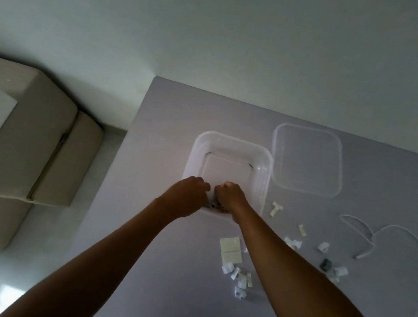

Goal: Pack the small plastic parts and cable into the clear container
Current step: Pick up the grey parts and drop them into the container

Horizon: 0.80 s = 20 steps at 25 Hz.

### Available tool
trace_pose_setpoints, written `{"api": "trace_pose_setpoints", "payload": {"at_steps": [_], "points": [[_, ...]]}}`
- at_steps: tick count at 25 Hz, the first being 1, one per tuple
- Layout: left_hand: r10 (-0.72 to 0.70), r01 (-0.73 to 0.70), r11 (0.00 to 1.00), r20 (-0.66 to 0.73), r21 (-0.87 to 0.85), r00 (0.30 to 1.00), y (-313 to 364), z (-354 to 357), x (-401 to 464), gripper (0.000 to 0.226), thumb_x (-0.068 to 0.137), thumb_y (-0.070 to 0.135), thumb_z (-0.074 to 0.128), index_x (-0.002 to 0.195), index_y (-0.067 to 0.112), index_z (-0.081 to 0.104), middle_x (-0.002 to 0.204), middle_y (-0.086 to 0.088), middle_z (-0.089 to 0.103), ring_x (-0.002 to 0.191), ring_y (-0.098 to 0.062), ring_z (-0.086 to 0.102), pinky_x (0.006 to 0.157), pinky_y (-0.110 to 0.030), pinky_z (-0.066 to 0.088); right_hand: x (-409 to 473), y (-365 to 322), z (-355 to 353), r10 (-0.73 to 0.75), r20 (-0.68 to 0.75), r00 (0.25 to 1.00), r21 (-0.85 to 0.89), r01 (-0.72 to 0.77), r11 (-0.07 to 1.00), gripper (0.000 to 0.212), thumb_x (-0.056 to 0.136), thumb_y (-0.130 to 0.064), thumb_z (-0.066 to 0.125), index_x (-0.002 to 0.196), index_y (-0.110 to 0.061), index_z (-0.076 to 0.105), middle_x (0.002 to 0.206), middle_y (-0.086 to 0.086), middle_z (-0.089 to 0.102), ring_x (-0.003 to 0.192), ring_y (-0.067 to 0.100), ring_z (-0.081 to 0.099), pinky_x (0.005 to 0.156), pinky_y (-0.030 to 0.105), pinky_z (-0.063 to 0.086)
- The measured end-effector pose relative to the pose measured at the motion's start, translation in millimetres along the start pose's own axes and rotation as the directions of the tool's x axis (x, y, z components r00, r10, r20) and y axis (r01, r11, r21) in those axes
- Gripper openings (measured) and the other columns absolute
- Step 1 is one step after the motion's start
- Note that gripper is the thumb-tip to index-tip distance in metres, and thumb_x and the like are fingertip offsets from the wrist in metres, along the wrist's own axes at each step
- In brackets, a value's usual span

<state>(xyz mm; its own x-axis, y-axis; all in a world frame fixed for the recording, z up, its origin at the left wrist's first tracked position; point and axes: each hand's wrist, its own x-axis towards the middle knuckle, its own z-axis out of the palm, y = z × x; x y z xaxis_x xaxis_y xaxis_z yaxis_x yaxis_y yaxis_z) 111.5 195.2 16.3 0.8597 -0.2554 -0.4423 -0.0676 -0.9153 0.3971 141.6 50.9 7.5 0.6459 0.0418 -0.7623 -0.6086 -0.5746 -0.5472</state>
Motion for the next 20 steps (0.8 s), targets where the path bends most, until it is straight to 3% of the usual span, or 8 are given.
{"api": "trace_pose_setpoints", "payload": {"at_steps": [2, 4, 6, 7, 9, 11, 14, 20], "points": [[0.058, -0.061, 0.998, -0.130, -0.019, 0.990, -5, -1, -5, 0.024, 0.096, 0.017, 0.045, 0.105, 0.008, 0.065, 0.105, -0.010, 0.065, 0.097, -0.025, 0.061, 0.086, -0.041, 0.052, 3, -3, 7, -0.027, 0.020, 0.999, -0.079, 0.028, 0.996, 0.010, 0.092, -0.022, 0.049, 0.096, -0.014, 0.053, 0.093, 0.009, 0.060, 0.079, 0.022, 0.057, 0.079, 0.040, 0.056], [0.135, -0.161, 0.986, -0.346, -0.046, 0.928, -9, 3, -11, 0.019, 0.093, 0.013, 0.051, 0.100, 0.007, 0.067, 0.100, -0.010, 0.066, 0.092, -0.023, 0.061, 0.083, -0.038, 0.054, 5, -5, 14, -0.092, 0.034, 0.995, -0.200, 0.097, 0.975, 0.014, 0.094, -0.024, 0.048, 0.095, -0.012, 0.055, 0.099, 0.011, 0.062, 0.087, 0.024, 0.058, 0.083, 0.038, 0.052], [0.088, -0.157, 0.985, -0.570, -0.072, 0.817, -12, 10, -13, 0.025, 0.091, 0.010, 0.057, 0.114, 0.005, 0.064, 0.114, -0.012, 0.062, 0.106, -0.023, 0.055, 0.091, -0.031, 0.049, 7, -3, 20, -0.152, 0.055, 0.987, -0.278, 0.161, 0.947, 0.025, 0.096, -0.030, 0.047, 0.094, -0.009, 0.058, 0.097, 0.011, 0.065, 0.090, 0.026, 0.060, 0.079, 0.032, 0.046], [0.000, -0.101, 0.987, -0.625, -0.127, 0.781, -13, 13, -14, 0.034, 0.092, 0.011, 0.057, 0.125, 0.005, 0.057, 0.124, -0.013, 0.056, 0.115, -0.025, 0.050, 0.095, -0.032, 0.045, 7, -3, 23, -0.166, 0.067, 0.984, -0.288, 0.179, 0.941, 0.029, 0.096, -0.035, 0.048, 0.094, -0.009, 0.060, 0.093, 0.009, 0.065, 0.087, 0.025, 0.061, 0.075, 0.030, 0.045], [-0.263, 0.047, 0.930, -0.570, -0.365, 0.779, -16, 18, -12, 0.049, 0.097, 0.017, 0.051, 0.143, 0.007, 0.037, 0.141, -0.015, 0.039, 0.128, -0.027, 0.039, 0.102, -0.035, 0.039, 5, -5, 28, -0.193, 0.101, 0.976, -0.297, 0.215, 0.930, 0.030, 0.094, -0.040, 0.054, 0.093, -0.012, 0.062, 0.086, 0.005, 0.066, 0.078, 0.022, 0.061, 0.066, 0.027, 0.044], [-0.446, 0.142, 0.784, -0.389, -0.604, 0.806, -16, 22, -8, 0.051, 0.101, 0.020, 0.042, 0.148, 0.013, 0.024, 0.147, -0.012, 0.030, 0.131, -0.027, 0.037, 0.104, -0.035, 0.040, 5, -5, 33, -0.231, 0.146, 0.962, -0.309, 0.266, 0.913, 0.026, 0.092, -0.036, 0.061, 0.102, -0.012, 0.063, 0.096, 0.006, 0.069, 0.084, 0.023, 0.064, 0.074, 0.029, 0.049], [-0.481, 0.169, 0.683, -0.263, -0.711, 0.837, -15, 25, -5, 0.047, 0.104, 0.019, 0.032, 0.150, 0.014, 0.024, 0.142, -0.011, 0.036, 0.121, -0.026, 0.048, 0.093, -0.026, 0.042, 6, -5, 40, -0.291, 0.180, 0.939, -0.385, 0.340, 0.858, 0.034, 0.089, -0.025, 0.067, 0.119, -0.008, 0.060, 0.112, 0.011, 0.067, 0.099, 0.027, 0.064, 0.085, 0.029, 0.049], [-0.455, 0.180, 0.715, -0.254, -0.675, 0.854, -20, 27, -3, 0.049, 0.103, 0.018, 0.034, 0.151, 0.014, 0.022, 0.141, -0.013, 0.040, 0.118, -0.026, 0.050, 0.098, -0.031, 0.045, 1, -7, 39, -0.396, 0.132, 0.909, -0.409, 0.414, 0.813, 0.045, 0.085, -0.025, 0.072, 0.124, -0.008, 0.060, 0.119, 0.014, 0.065, 0.108, 0.030, 0.062, 0.097, 0.034, 0.048]]}}
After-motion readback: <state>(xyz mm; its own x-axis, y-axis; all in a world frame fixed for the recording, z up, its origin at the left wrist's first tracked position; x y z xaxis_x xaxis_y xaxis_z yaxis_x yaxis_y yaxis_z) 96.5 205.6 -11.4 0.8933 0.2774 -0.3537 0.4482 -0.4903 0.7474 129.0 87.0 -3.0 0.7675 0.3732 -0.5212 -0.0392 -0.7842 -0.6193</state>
